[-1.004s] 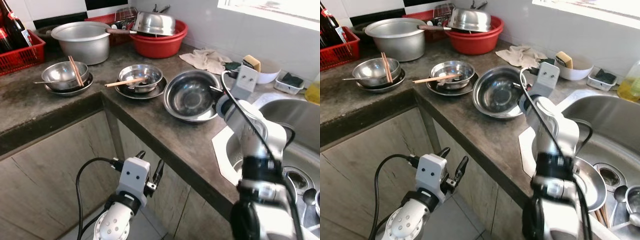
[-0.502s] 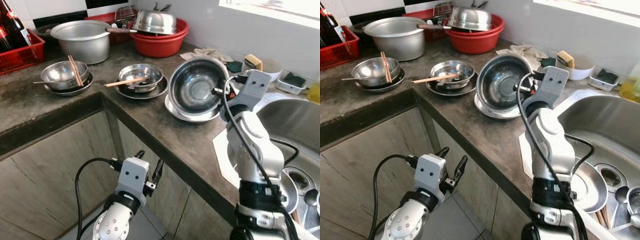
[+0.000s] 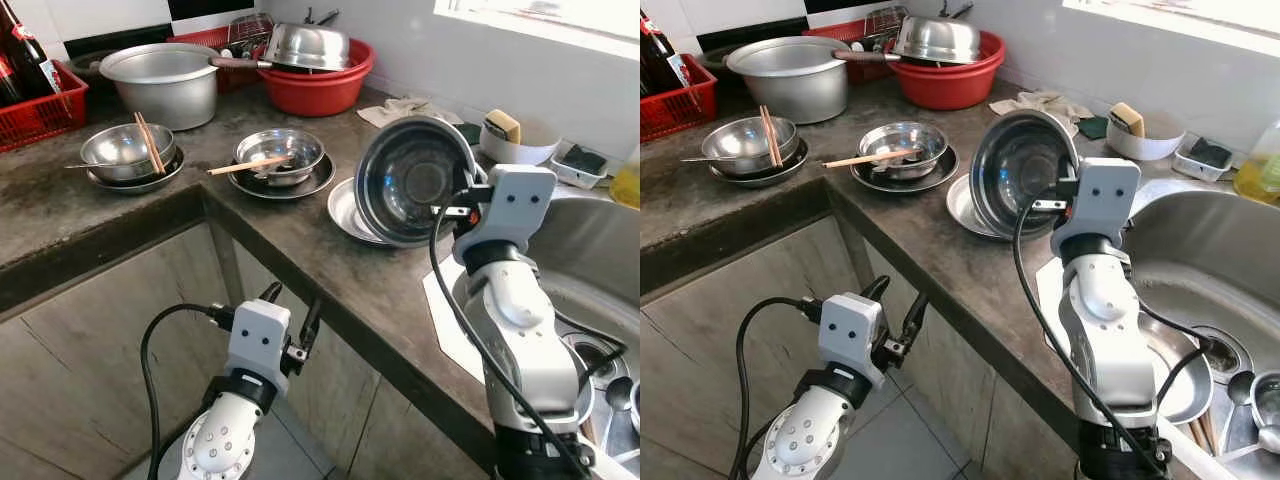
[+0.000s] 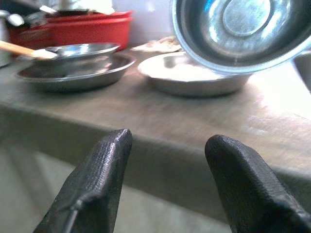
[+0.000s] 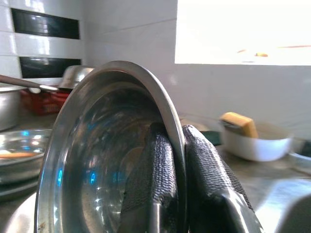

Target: Kitchen organization

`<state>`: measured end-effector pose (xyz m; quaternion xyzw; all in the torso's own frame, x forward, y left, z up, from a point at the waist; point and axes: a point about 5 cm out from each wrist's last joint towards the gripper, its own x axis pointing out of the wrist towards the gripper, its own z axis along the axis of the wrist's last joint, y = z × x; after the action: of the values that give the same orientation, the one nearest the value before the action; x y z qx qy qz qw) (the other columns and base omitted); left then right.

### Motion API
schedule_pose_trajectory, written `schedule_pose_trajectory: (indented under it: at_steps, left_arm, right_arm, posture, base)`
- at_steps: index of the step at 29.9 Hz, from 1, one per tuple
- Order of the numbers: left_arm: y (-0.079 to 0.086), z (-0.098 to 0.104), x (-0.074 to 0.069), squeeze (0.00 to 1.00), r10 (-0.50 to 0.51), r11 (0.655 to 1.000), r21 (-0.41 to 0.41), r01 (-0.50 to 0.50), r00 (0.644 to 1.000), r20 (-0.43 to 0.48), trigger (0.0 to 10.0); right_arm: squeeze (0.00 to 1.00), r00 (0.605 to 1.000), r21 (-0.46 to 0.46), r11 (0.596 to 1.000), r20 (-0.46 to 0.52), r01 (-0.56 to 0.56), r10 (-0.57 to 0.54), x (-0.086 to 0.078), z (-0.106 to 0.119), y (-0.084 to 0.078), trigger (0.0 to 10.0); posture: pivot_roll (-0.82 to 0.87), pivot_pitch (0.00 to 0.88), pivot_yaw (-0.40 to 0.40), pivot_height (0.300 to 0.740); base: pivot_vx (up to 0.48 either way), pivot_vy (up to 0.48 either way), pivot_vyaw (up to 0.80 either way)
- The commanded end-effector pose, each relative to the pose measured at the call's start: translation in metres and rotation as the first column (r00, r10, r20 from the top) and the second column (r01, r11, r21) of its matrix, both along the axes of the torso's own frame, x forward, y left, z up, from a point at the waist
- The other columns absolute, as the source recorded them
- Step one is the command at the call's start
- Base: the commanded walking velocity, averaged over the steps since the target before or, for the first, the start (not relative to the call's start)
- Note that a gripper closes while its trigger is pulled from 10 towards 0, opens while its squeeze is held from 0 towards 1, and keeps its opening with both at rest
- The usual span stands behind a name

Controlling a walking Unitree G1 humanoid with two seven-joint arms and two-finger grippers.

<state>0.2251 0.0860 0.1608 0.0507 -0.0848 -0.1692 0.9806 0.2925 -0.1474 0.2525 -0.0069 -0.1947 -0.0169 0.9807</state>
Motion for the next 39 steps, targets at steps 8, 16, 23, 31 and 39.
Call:
schedule_pose_trajectory:
  at_steps: [8,16,23,31,39]
  left_arm:
    - [-0.002,0.014,0.003,0.0,-0.025,1.0,-0.012,0.025,0.998,0.053,10.0]
    - [0.0,0.013,0.004,0.0,-0.023,1.0,0.008,0.023,0.998,0.053,10.0]
    - [0.0,0.01,0.004,0.0,-0.027,0.999,0.041,0.025,0.998,0.058,10.0]
    - [0.002,0.007,0.004,0.0,-0.015,1.0,0.021,0.015,1.0,0.025,10.0]
    - [0.003,0.006,0.003,0.0,-0.013,0.999,0.049,0.011,0.999,0.038,10.0]
  right_arm:
    - [0.0,0.994,-0.017,0.997,0.076,0.075,-0.074,-0.01,0.007,-0.007,10.0]
    - [0.0,0.992,-0.025,0.995,0.083,0.099,-0.097,-0.011,0.006,-0.008,10.0]
    - [0.0,0.993,-0.025,0.995,0.075,0.096,-0.094,-0.011,0.004,-0.006,10.0]
    - [0.0,0.995,-0.045,0.995,0.047,0.09,-0.088,-0.01,-0.001,-0.001,10.0]
    - [0.0,0.998,-0.058,0.996,0.007,0.063,-0.063,-0.008,-0.007,0.003,10.0]
  posture:
    - [0.15,0.056,-0.03,0.74]
    - [0.14,0.052,-0.024,0.74]
    - [0.14,0.057,-0.024,0.74]
    - [0.14,0.071,-0.026,0.74]
    - [0.14,0.074,-0.027,0.74]
  base:
    - [0.0,0.36,-0.77]
    - [0.0,0.103,-0.77]
    - [0.0,-0.22,-0.77]
    - [0.0,-0.141,-0.64]
    - [0.149,-0.262,0.0]
